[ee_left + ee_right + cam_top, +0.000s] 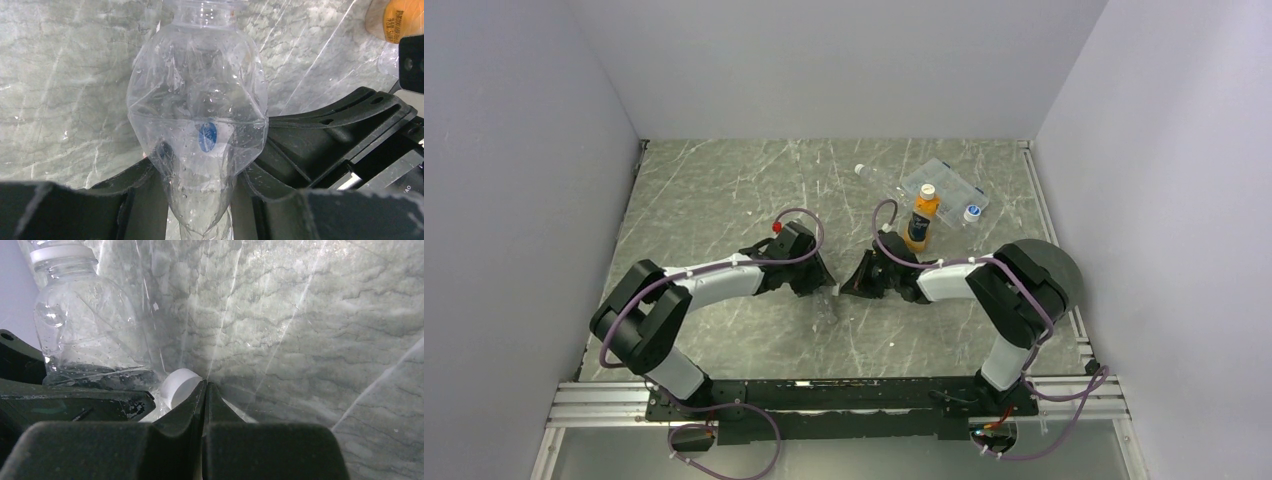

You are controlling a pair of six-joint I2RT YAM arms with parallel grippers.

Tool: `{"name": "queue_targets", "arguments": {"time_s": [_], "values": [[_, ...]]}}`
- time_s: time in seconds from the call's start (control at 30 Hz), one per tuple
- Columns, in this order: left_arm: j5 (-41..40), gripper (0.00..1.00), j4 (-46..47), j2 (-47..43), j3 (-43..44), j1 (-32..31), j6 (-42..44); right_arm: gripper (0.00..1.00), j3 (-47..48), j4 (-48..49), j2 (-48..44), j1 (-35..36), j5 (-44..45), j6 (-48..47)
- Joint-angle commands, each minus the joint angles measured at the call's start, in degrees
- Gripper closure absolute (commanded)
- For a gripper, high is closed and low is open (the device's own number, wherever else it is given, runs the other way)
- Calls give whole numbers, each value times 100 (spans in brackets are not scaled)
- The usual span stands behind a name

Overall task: Screw on the bottle caps
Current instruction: Adjust the bottle cap at the center of the board.

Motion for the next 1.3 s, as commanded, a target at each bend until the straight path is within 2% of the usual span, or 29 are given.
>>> {"name": "queue_targets", "arguments": {"time_s": [0.0,0.17,0.4,1.27], "values": [[-24,100,32,46,222,-62,-29,100,-53,-729,486,22,359,-292],[-58,100,-13,88,325,-126,-29,100,63,-497,816,65,66,-206],[-114,100,-97,113,460,-182,-7,100,-368,-239,785,-241,-116,-171],[-210,100,-133,369,729,-354,-3,100,-1207,-497,392,-645,444,-189]]}}
